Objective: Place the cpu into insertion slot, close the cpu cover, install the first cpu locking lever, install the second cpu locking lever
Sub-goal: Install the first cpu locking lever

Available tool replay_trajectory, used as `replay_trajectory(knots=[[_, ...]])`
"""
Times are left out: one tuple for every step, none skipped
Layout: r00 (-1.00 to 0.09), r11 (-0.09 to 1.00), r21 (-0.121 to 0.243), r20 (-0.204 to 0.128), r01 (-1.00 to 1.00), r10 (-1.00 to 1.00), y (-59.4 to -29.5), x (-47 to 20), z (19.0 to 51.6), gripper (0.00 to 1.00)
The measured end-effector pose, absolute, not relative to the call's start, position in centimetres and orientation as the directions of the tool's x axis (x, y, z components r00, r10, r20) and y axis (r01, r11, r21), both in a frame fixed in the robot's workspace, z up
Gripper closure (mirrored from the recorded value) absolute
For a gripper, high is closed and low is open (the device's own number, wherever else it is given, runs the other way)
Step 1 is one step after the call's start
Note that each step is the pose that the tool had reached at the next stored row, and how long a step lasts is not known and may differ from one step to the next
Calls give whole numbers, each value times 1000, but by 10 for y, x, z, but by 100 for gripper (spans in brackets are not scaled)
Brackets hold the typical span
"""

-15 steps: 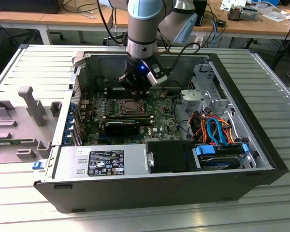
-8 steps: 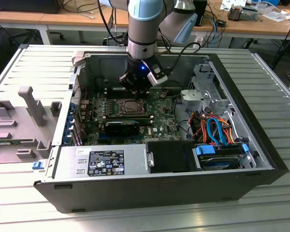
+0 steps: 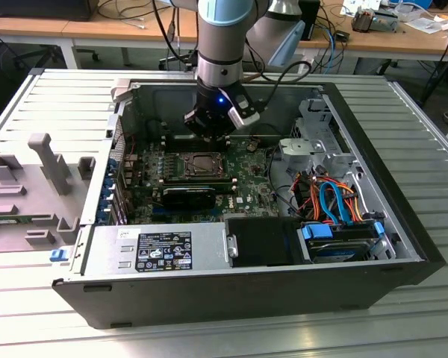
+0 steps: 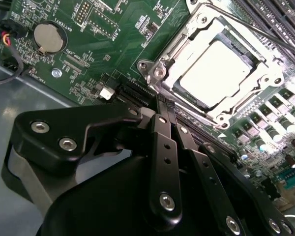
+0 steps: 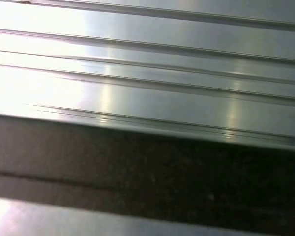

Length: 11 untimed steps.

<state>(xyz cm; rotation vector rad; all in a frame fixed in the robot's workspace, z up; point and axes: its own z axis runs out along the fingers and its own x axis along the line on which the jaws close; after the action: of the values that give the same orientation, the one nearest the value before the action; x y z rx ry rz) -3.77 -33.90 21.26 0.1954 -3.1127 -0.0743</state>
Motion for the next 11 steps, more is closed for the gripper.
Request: replay_trajectory(knots=[[-992,991,49,19,-124,-125,-341,-38,213,89],[-992,991,49,19,-124,-125,-343,-38,213,89],[-992,991,49,19,-124,-125,-345,-38,213,89],[-992,991,49,19,-124,-125,-348,-38,213,89],[-992,991,49,19,-124,-125,-351,-38,213,89],[-992,991,49,19,-124,-125,-354,-38,213,89],[-992,991,49,19,-124,-125,-357,-38,213,89],[-992,991,49,19,-124,-125,-360,-38,213,89],[-992,991,49,19,-124,-125,-362,-38,213,89],[-992,991,46,19,-123,-124,-365,-38,213,89],[-992,992,42,20,-122,-123,-365,-38,213,89]])
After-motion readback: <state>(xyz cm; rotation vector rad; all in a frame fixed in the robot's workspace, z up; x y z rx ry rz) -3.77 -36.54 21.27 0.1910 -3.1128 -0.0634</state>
